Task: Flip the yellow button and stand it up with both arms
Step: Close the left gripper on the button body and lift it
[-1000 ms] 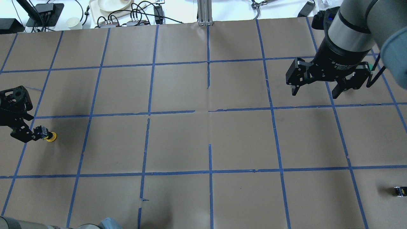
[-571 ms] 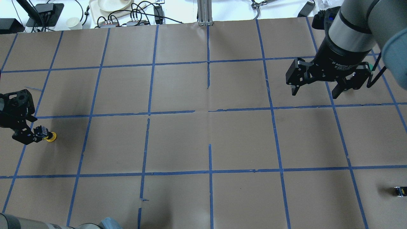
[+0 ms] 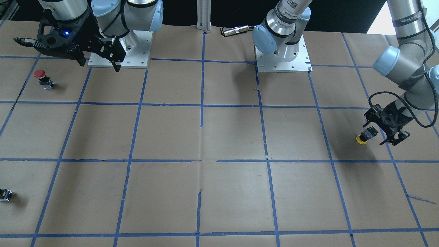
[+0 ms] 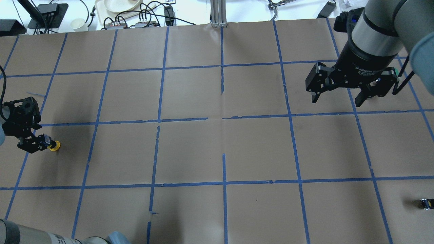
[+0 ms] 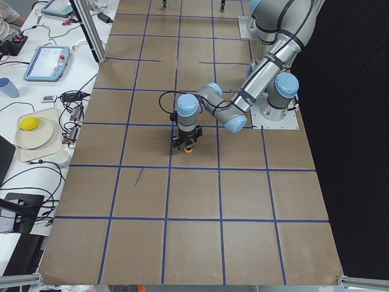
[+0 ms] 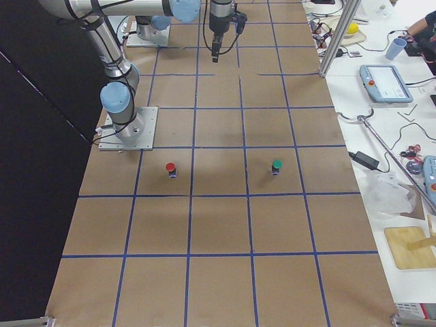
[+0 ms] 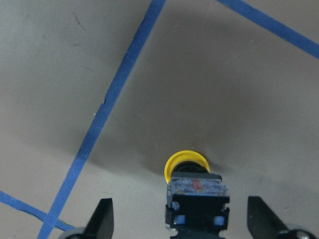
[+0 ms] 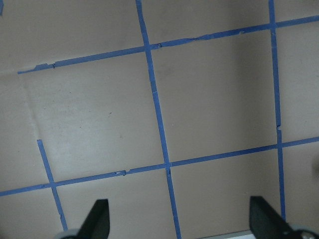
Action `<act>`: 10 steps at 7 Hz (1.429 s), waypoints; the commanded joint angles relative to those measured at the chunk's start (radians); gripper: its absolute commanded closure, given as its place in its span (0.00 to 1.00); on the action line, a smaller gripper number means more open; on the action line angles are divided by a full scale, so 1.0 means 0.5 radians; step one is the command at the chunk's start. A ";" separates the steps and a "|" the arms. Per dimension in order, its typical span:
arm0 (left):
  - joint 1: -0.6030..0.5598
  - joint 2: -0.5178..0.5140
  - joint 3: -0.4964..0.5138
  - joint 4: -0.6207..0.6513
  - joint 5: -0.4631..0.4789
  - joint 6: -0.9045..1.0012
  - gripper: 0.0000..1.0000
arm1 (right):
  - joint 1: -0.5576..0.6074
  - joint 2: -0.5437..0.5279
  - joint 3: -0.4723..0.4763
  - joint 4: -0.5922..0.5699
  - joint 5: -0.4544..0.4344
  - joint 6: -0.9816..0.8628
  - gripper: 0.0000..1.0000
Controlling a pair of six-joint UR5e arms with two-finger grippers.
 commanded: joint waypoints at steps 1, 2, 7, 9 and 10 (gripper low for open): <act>-0.004 -0.001 0.000 -0.008 -0.009 0.000 0.22 | 0.002 0.006 0.000 0.010 -0.006 0.006 0.00; -0.007 -0.001 0.000 -0.011 -0.003 0.000 0.39 | -0.004 0.009 0.000 0.016 -0.009 -0.006 0.00; -0.007 0.106 0.045 -0.288 -0.033 -0.055 0.90 | -0.001 0.009 0.006 0.111 -0.027 0.021 0.00; -0.041 0.366 0.113 -0.946 -0.311 -0.528 0.90 | -0.010 0.024 0.007 0.093 -0.033 0.051 0.00; -0.126 0.449 0.119 -1.241 -0.592 -0.786 0.90 | -0.020 0.054 0.000 0.071 -0.027 0.146 0.00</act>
